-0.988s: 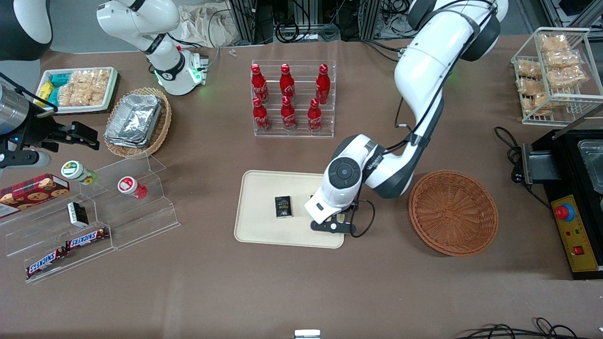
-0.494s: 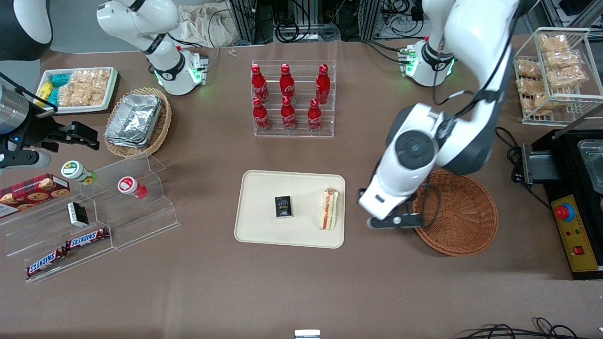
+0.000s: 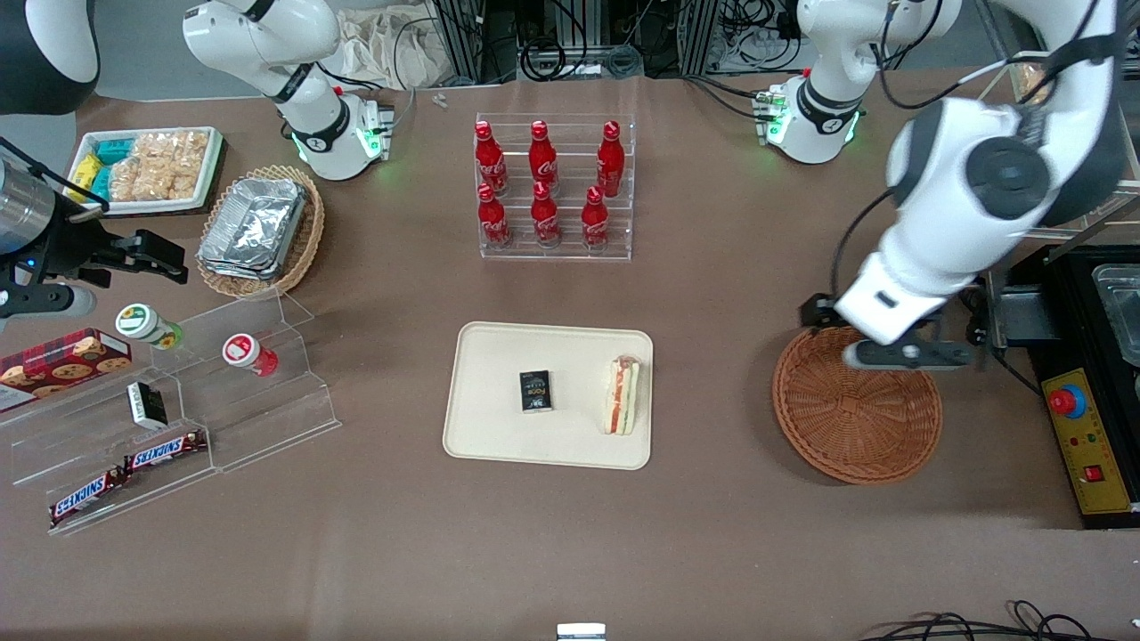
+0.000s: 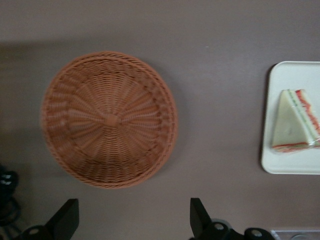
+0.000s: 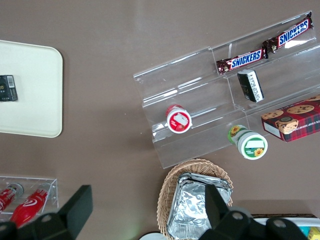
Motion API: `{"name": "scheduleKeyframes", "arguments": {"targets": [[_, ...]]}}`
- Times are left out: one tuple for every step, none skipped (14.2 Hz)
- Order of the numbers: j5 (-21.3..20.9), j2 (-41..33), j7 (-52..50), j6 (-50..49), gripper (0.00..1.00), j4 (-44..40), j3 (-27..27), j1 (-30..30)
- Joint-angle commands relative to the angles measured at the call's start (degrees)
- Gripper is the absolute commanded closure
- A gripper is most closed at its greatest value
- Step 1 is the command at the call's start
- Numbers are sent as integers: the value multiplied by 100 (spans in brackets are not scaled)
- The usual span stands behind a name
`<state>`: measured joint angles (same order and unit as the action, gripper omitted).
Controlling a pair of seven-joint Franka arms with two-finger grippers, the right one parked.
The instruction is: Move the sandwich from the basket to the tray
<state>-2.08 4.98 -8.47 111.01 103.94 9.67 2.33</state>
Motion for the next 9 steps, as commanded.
{"name": "scheduleKeyframes", "arguments": {"targets": [[68, -147, 731, -376, 0, -56, 44, -328], [59, -69, 985, -648, 0, -353, 44, -460], [50, 89, 1214, -938, 0, -687, 44, -574], [32, 247, 1373, -1228, 0, -1004, 44, -602], [32, 388, 1427, -1448, 0, -1285, 35, -663], [32, 502, 1480, -1590, 0, -1523, 44, -811], [23, 582, 1628, -1634, 0, -1691, 52, -848], [32, 678, 1769, -1635, 0, -1832, 61, -839], [41, 766, 1770, -1652, 0, -1990, 70, -831]]}}
